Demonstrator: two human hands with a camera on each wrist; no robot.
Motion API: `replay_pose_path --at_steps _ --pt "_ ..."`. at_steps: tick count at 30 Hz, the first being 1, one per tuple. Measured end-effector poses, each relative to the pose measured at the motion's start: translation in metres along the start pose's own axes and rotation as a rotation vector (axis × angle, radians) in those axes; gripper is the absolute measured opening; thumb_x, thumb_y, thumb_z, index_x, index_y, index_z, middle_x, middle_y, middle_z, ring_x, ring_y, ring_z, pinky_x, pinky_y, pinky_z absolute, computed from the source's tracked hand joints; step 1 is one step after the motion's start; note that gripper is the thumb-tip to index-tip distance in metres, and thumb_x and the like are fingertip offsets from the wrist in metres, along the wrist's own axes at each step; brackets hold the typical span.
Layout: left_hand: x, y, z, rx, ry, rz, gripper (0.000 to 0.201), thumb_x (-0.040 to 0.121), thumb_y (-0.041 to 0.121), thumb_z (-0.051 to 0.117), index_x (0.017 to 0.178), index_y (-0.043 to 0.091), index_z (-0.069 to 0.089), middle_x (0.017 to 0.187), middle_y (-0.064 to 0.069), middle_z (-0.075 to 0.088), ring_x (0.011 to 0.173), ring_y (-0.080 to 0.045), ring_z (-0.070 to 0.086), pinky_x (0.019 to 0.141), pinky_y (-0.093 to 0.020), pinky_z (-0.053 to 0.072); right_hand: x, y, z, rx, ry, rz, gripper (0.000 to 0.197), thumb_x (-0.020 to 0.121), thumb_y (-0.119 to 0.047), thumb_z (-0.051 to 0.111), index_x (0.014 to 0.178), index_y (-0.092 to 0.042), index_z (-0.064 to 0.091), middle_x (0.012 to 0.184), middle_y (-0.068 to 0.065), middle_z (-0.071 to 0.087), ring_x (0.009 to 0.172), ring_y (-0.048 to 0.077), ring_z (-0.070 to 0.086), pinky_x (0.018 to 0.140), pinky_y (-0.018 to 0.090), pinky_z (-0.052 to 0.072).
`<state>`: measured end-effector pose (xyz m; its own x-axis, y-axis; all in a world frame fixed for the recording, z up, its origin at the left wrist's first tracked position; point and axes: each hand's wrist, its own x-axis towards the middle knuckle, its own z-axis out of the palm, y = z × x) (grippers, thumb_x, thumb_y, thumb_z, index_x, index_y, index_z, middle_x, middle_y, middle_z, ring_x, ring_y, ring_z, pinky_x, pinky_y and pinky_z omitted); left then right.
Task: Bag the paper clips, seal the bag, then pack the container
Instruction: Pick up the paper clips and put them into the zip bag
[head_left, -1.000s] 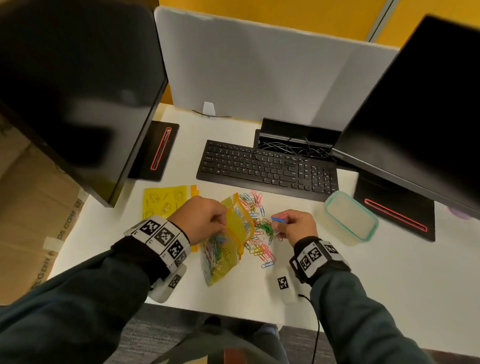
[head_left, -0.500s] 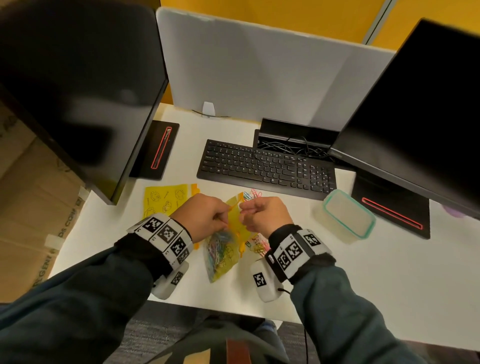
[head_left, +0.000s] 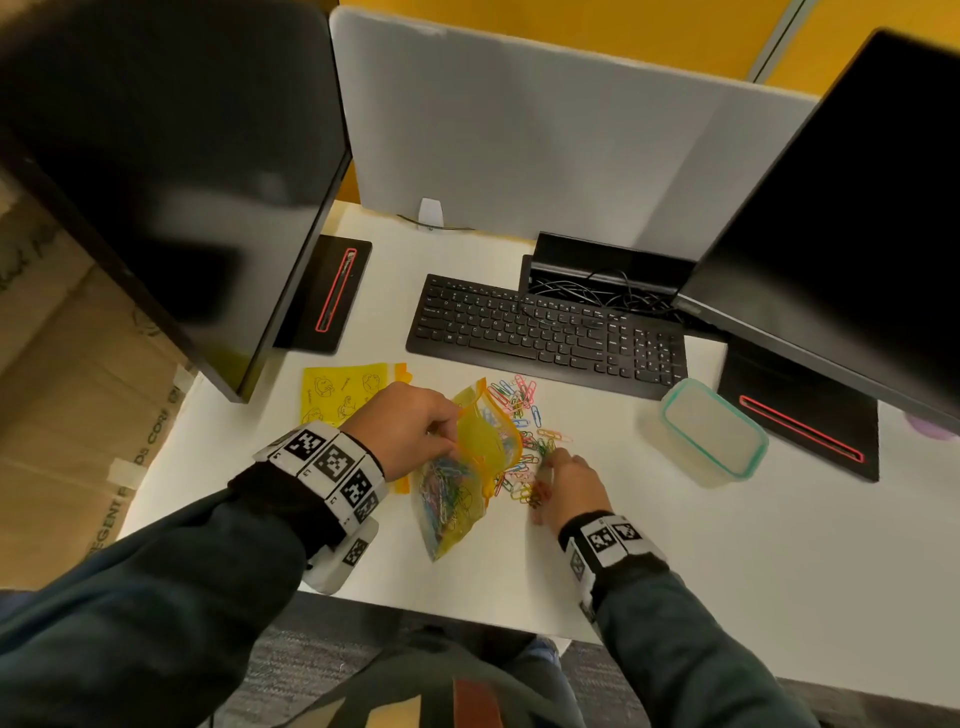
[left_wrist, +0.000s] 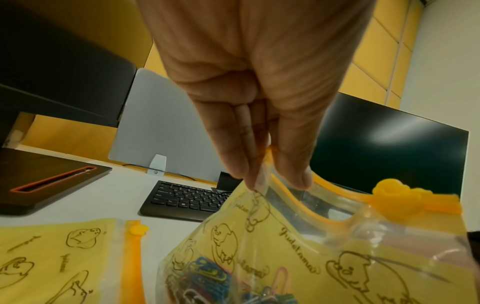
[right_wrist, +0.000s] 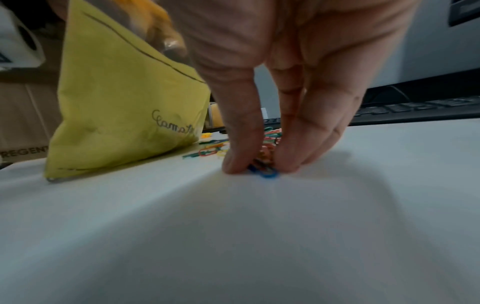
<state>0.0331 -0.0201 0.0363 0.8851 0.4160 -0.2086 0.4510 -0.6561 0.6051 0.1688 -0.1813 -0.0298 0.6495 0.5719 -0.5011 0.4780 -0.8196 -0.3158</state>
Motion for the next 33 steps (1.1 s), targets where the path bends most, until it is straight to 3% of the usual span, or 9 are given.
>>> replay_pose_path --at_steps 3,8,13,17,19,25,29,31,33 --pt "0.0 0.001 0.0 -0.002 0.002 0.004 0.006 0.071 0.017 0.074 0.07 0.014 0.069 0.092 -0.006 0.073 0.099 -0.021 0.064 0.083 -0.041 0.051 0.008 -0.007 0.004 -0.007 0.029 -0.085 0.049 0.081 -0.004 0.059 0.128 -0.013 0.046 0.122 0.014 0.053 0.112 0.031 0.055 0.096 0.031 0.044" --pt "-0.001 0.001 0.0 -0.008 0.011 0.0 0.005 0.071 0.017 0.074 0.07 0.013 0.07 0.089 -0.005 0.073 0.098 -0.02 0.064 0.083 -0.041 0.052 0.013 -0.016 0.011 -0.085 0.074 -0.178 0.031 0.089 -0.008 0.045 0.117 -0.012 0.058 0.116 0.015 0.058 0.106 0.032 0.058 0.09 0.032 0.046" --pt "-0.002 0.002 -0.002 -0.007 0.027 -0.012 0.006 0.072 0.016 0.074 0.07 0.012 0.069 0.085 -0.003 0.071 0.082 -0.016 0.061 0.074 -0.03 0.049 0.015 -0.018 0.013 -0.126 0.08 -0.174 0.026 0.092 -0.006 0.04 0.105 -0.005 0.062 0.113 0.016 0.062 0.104 0.031 0.059 0.088 0.032 0.046" --pt "-0.001 0.002 -0.001 -0.02 0.029 -0.018 0.005 0.071 0.015 0.074 0.07 0.012 0.071 0.093 -0.004 0.073 0.104 -0.013 0.061 0.088 -0.035 0.05 0.018 -0.013 0.012 -0.121 0.079 -0.154 0.023 0.093 -0.006 0.041 0.104 -0.004 0.061 0.11 0.016 0.064 0.101 0.03 0.061 0.086 0.032 0.047" --pt "0.0 0.002 0.0 -0.018 0.022 -0.024 0.005 0.071 0.016 0.074 0.071 0.012 0.071 0.094 -0.005 0.073 0.106 -0.016 0.061 0.089 -0.038 0.05 0.017 -0.009 0.009 -0.103 0.096 -0.132 0.021 0.092 -0.007 0.043 0.101 -0.005 0.062 0.106 0.015 0.067 0.098 0.03 0.062 0.083 0.031 0.048" --pt "0.002 0.001 -0.001 -0.022 0.011 -0.012 0.005 0.07 0.016 0.074 0.071 0.013 0.071 0.086 -0.003 0.073 0.096 -0.019 0.064 0.084 -0.041 0.052 0.009 -0.004 -0.022 0.282 0.278 -0.057 0.018 0.087 -0.003 0.053 0.073 -0.009 0.063 0.08 0.012 0.066 0.078 0.027 0.061 0.072 0.028 0.048" --pt "0.004 0.004 0.0 0.011 0.016 0.002 0.006 0.072 0.017 0.073 0.075 0.012 0.072 0.085 -0.003 0.072 0.086 -0.018 0.063 0.083 -0.039 0.052 0.003 -0.027 -0.045 0.608 0.287 -0.161 0.038 0.079 0.007 0.058 0.051 -0.018 0.05 0.063 -0.001 0.061 0.065 0.024 0.063 0.07 0.043 0.059" --pt "0.005 0.006 0.0 0.027 0.012 -0.006 0.008 0.073 0.018 0.073 0.076 0.011 0.071 0.085 -0.003 0.072 0.082 -0.017 0.061 0.082 -0.039 0.051 0.003 -0.041 -0.045 0.586 0.212 -0.197 0.034 0.078 0.005 0.06 0.054 -0.019 0.055 0.069 0.005 0.068 0.067 0.026 0.067 0.069 0.045 0.06" --pt "0.005 0.006 -0.001 0.032 0.006 -0.007 0.009 0.072 0.019 0.073 0.076 0.011 0.071 0.085 -0.003 0.072 0.083 -0.017 0.061 0.082 -0.039 0.051 0.004 -0.049 -0.045 0.552 0.166 -0.22 0.024 0.081 -0.001 0.059 0.071 -0.021 0.068 0.082 0.011 0.073 0.074 0.029 0.071 0.074 0.042 0.06"
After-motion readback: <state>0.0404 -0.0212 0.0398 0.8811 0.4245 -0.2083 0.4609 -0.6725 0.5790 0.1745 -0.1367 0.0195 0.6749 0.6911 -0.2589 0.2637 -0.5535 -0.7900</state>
